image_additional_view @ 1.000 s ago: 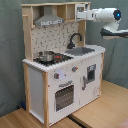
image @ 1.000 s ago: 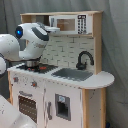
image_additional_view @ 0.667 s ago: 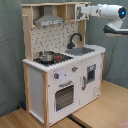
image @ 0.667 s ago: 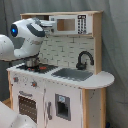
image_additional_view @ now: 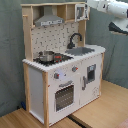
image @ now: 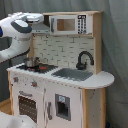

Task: Play with the kitchen

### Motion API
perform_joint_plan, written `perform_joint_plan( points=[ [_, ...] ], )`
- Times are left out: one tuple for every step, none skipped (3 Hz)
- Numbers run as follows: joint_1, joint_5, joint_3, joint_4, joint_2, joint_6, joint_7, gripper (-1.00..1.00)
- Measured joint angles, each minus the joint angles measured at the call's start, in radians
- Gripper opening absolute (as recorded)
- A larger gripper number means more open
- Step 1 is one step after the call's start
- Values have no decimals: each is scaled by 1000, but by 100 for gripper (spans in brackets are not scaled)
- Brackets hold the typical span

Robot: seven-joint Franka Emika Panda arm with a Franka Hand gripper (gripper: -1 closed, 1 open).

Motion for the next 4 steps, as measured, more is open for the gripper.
perform_joint_plan(
  points=[
    [-30, 0, 1, 3, -66, -4, 70, 100],
    [-80, 0, 23, 25, -127, -6, 161, 100],
    [-123, 0, 50, 51, -167, -19, 237, 100],
    [-177, 0, 81, 84, -210, -42, 328, 100]
  ],
)
